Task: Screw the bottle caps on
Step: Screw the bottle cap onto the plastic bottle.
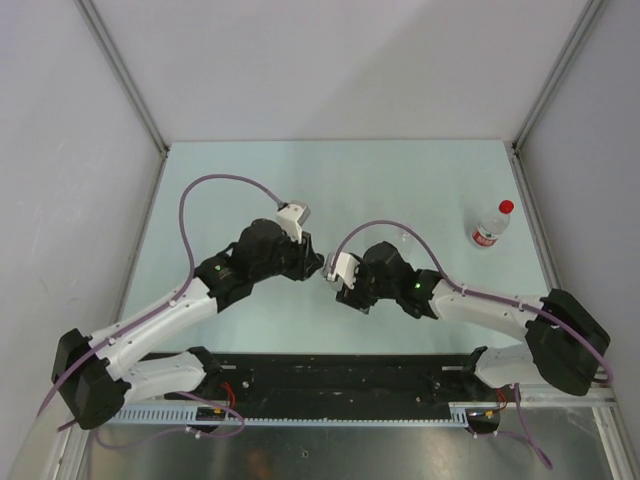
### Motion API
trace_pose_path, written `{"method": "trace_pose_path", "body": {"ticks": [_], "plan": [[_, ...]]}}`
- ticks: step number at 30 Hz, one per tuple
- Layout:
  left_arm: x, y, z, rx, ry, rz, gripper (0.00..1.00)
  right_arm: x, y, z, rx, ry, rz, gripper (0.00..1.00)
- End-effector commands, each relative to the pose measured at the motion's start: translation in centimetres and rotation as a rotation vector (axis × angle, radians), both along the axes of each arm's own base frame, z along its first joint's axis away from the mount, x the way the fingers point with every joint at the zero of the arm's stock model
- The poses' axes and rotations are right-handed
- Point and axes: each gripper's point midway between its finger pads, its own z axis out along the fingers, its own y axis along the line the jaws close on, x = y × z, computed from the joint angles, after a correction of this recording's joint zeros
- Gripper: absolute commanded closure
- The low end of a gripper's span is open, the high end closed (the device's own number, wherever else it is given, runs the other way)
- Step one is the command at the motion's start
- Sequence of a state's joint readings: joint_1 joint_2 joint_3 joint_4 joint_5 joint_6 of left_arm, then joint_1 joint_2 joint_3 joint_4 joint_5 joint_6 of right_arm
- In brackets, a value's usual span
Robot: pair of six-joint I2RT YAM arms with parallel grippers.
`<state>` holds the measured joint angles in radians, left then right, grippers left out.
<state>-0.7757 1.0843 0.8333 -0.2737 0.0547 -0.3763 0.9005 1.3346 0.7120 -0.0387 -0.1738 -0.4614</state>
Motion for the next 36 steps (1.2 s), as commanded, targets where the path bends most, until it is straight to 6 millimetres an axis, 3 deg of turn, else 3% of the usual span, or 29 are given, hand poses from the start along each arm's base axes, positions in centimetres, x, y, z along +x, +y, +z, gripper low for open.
{"method": "trace_pose_path", "body": {"ticks": [1,4,6,12,18,20,22,25,27,33,36], "plan": [[-1.5,0.7,-3.4,0.092,0.105,-0.015,0.93,-1.0,4.8,9.9,0.275,-0.214,0.161,0.40],[-1.3,0.5,-1.5,0.056,0.065,-0.014,0.94,-1.1,4.6,9.4,0.260,-0.195,0.152,0.45],[-1.0,0.3,1.2,0.012,0.007,-0.016,0.94,-0.8,4.4,9.0,0.250,-0.183,0.122,0.48],[0.7,1.3,14.0,-0.125,-0.292,0.032,0.93,-0.2,2.3,9.8,0.266,-0.126,-0.050,0.62],[1.2,2.2,28.1,-0.203,-0.642,0.014,0.91,-1.7,-1.9,12.1,0.322,-0.131,-0.148,0.64],[0.6,1.5,31.6,-0.222,-0.748,-0.058,0.90,-2.3,-2.8,13.2,0.363,-0.128,-0.167,0.63],[0.0,0.3,33.4,-0.208,-0.839,-0.160,0.89,-2.8,-3.4,14.2,0.400,-0.133,-0.172,0.63],[-1.7,-1.8,33.1,-0.168,-0.936,-0.369,0.88,-2.9,-4.2,14.9,0.417,-0.149,-0.193,0.62],[-3.3,-2.7,31.0,-0.133,-0.980,-0.515,0.88,-2.4,-5.1,14.9,0.403,-0.166,-0.242,0.62],[-10.7,-0.7,22.7,-0.060,-1.114,-0.907,0.87,-3.3,-5.5,14.3,0.364,-0.166,-0.222,0.62],[-12.4,0.5,19.4,-0.033,-1.117,-0.970,0.87,-4.7,-4.8,13.7,0.340,-0.150,-0.155,0.62]]}}
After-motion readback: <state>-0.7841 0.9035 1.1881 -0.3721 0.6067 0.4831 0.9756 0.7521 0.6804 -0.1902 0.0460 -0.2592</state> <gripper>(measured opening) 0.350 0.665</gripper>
